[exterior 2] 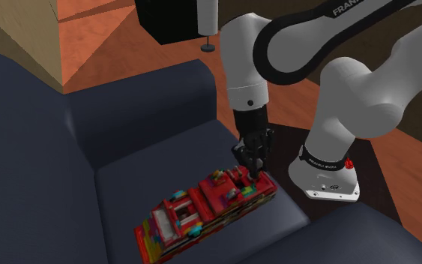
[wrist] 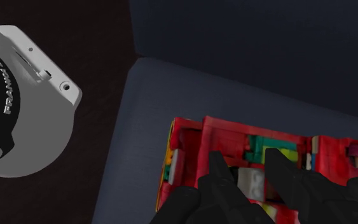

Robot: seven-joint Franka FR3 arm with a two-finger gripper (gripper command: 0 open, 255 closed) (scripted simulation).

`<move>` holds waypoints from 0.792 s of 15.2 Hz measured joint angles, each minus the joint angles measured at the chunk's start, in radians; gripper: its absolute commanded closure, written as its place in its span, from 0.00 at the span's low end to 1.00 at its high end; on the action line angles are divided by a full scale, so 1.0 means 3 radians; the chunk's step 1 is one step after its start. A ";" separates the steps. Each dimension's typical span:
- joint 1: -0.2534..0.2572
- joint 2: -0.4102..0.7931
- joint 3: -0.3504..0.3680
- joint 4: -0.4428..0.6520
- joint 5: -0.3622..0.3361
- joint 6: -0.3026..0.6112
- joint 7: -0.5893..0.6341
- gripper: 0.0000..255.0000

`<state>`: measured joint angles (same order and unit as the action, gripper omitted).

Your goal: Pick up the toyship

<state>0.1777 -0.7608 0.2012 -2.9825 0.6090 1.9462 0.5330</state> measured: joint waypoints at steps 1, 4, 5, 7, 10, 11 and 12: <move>-0.0006 -0.0051 -0.0011 0.0016 -0.0022 -0.0062 0.0026 1.00; -0.0026 -0.0134 -0.0040 0.0089 -0.0078 -0.0210 0.0082 1.00; -0.0035 -0.0178 -0.0055 0.0111 -0.0101 -0.0273 0.0104 1.00; -0.0043 -0.0242 -0.0074 0.0175 -0.0137 -0.0392 0.0156 1.00; -0.0054 -0.0313 -0.0100 0.0266 -0.0181 -0.0543 0.0220 1.00; -0.0055 -0.0341 -0.0108 0.0298 -0.0193 -0.0597 0.0245 1.00; -0.0060 -0.0368 -0.0120 0.0326 -0.0210 -0.0649 0.0263 1.00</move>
<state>0.1597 -0.8711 0.1651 -2.8847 0.5459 1.7514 0.6119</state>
